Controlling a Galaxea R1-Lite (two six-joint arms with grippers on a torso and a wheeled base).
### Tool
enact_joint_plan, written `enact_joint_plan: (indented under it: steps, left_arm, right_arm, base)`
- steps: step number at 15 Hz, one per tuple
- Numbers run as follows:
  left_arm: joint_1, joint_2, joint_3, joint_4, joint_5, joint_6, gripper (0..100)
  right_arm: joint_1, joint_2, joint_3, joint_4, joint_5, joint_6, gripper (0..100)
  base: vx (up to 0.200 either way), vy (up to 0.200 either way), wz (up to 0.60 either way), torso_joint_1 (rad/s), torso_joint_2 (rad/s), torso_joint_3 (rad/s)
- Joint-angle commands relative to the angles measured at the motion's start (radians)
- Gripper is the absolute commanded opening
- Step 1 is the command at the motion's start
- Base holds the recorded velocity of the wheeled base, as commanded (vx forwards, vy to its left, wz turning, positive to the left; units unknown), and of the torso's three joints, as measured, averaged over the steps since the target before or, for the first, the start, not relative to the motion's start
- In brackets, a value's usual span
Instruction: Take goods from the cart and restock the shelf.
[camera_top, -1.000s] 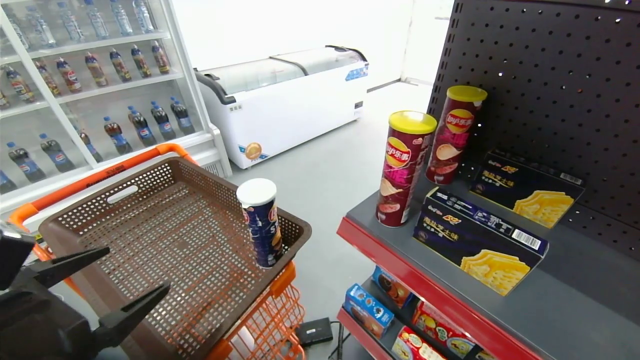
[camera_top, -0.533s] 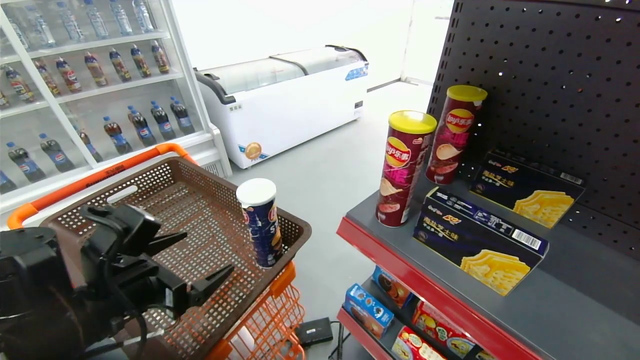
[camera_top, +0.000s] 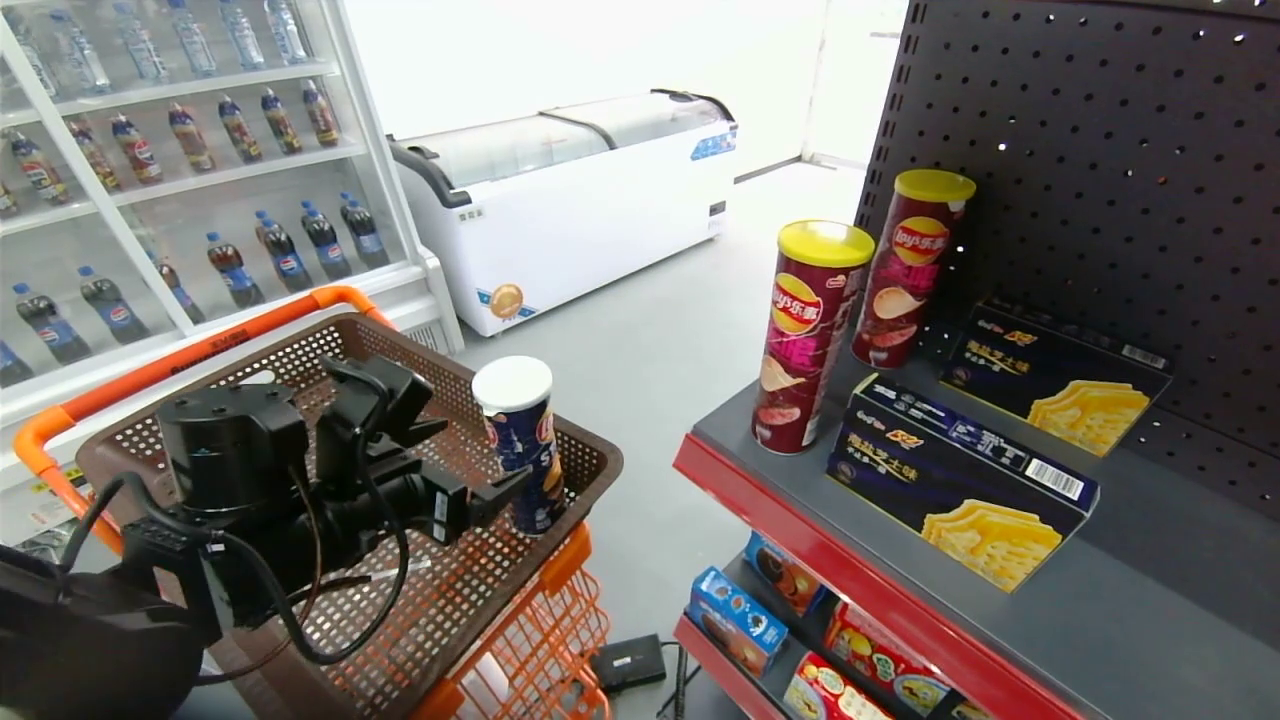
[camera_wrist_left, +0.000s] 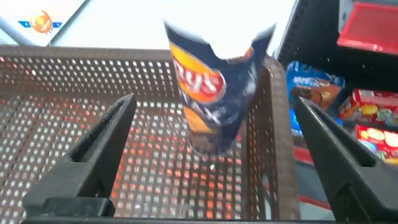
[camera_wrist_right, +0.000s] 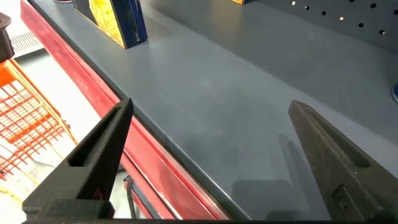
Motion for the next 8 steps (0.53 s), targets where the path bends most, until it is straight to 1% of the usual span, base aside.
enact_joint_plan:
  steps: [1, 5, 7, 8]
  left_arm:
    - [0.001, 0.057, -0.031, -0.018, 0.000, -0.001, 100]
    - [0.003, 0.132, -0.085, -0.048, 0.000, -0.004, 100]
    - [0.000, 0.197, -0.125, -0.113, 0.000, -0.007, 100]
    - [-0.002, 0.203, -0.128, -0.120, 0.000, -0.007, 100]
  right_arm:
    - [0.000, 0.001, 0.000, 0.000, 0.000, -0.001, 100]
    - [0.000, 0.001, 0.000, 0.000, 0.000, -0.001, 100]
    - [0.000, 0.001, 0.000, 0.000, 0.000, -0.001, 100]
    - [0.000, 0.001, 0.000, 0.000, 0.000, -0.001, 100]
  base:
    - [0.000, 0.000, 0.00, 0.000, 0.00, 0.000]
    - [0.000, 0.000, 0.00, 0.000, 0.00, 0.000]
    - [0.000, 0.000, 0.00, 0.000, 0.00, 0.000]
    - [0.000, 0.000, 0.00, 0.000, 0.00, 0.000]
